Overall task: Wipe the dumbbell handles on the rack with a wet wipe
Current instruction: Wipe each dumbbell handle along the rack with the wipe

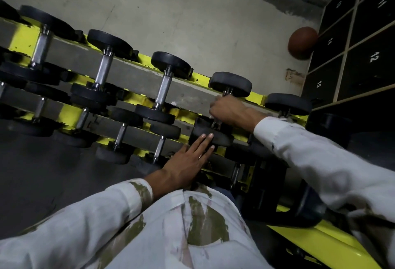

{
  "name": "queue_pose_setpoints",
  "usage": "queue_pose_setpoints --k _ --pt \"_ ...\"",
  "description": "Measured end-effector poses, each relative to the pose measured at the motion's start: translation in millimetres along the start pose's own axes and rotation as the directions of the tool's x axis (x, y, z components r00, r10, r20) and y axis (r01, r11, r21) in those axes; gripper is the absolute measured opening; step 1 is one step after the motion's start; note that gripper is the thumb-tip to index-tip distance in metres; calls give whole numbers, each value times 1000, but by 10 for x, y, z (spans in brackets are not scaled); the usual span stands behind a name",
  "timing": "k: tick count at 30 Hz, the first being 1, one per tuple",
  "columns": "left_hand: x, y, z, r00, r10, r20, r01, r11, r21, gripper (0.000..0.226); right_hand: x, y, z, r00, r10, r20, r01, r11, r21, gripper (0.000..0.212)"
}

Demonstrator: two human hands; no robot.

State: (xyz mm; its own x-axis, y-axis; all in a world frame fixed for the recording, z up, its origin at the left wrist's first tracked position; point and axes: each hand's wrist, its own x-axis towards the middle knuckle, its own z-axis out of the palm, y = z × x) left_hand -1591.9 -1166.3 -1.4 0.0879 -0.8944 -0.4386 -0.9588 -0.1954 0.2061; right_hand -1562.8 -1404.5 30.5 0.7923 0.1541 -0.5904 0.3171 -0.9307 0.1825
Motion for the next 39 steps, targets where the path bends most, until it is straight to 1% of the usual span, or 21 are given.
queue_pose_setpoints --k 2,3,7,9,11,13,15,16,18,19,20,21,23,24,26,28,29,30,32,37,39 --pt "-4 14 -23 1000 -4 13 4 1000 6 100 -21 -172 106 992 -110 54 105 990 96 25" --pt "-5 18 -27 1000 -5 21 4 1000 9 102 -15 -182 119 991 -123 42 118 986 120 25" --pt "-8 27 -21 1000 -20 19 20 1000 1 103 -132 0 122 980 -132 -151 156 974 164 18" --pt "-18 24 -35 999 -17 27 17 1000 -3 101 -274 -34 269 974 -65 -219 125 955 269 12" --pt "-21 38 -43 1000 -17 14 17 1000 1 98 -380 -126 466 971 110 -214 1 889 459 3" --pt "-19 60 -34 1000 -28 -1 28 1000 0 96 -421 -216 667 922 360 -140 -180 721 669 10" --pt "-17 79 -31 999 -38 7 38 999 -6 98 -403 -308 839 810 583 -61 -287 485 826 20" --pt "-18 85 -38 999 -41 15 41 999 -5 98 -382 -365 896 748 663 -15 -310 370 876 17" --pt "-24 91 -57 998 -50 25 50 999 -11 95 -284 -366 957 657 748 95 -255 102 961 10" --pt "-23 94 -67 998 -55 27 55 998 -14 93 -209 -293 955 616 769 169 -179 -72 981 10" --pt "-24 106 -87 998 -60 35 60 998 -15 90 -130 -190 944 578 776 251 -103 -236 966 9" --pt "-24 117 -94 997 -64 45 65 998 -16 87 -43 -79 960 544 781 307 -27 -350 936 9" --pt "-22 145 -127 995 -74 66 76 997 -27 85 109 46 953 490 785 378 63 -465 883 14" --pt "-22 161 -147 994 -78 79 81 996 -32 85 139 34 916 497 762 415 88 -520 850 18" --pt "-24 183 -180 992 -85 95 89 995 -37 82 203 -38 918 596 661 456 149 -649 746 29" --pt "-20 188 -201 991 -92 95 96 995 -41 80 237 -32 891 729 503 464 220 -814 537 39" --pt "-14 188 -198 991 -94 98 98 994 -40 81 287 33 889 763 449 465 254 -869 424 42" --pt "-11 191 -201 990 -99 102 103 994 -38 82 330 109 875 782 420 461 277 -896 346 43" --pt "-13 197 -199 989 -100 110 103 994 -28 84 374 181 887 782 401 478 317 -915 249 38" --pt "-24 175 -186 990 -89 105 91 996 -19 84 291 -90 965 617 431 658 410 -890 199 23" --pt "-16 168 -167 991 -93 91 96 995 -20 86 264 -79 852 536 474 699 485 -850 205 25"
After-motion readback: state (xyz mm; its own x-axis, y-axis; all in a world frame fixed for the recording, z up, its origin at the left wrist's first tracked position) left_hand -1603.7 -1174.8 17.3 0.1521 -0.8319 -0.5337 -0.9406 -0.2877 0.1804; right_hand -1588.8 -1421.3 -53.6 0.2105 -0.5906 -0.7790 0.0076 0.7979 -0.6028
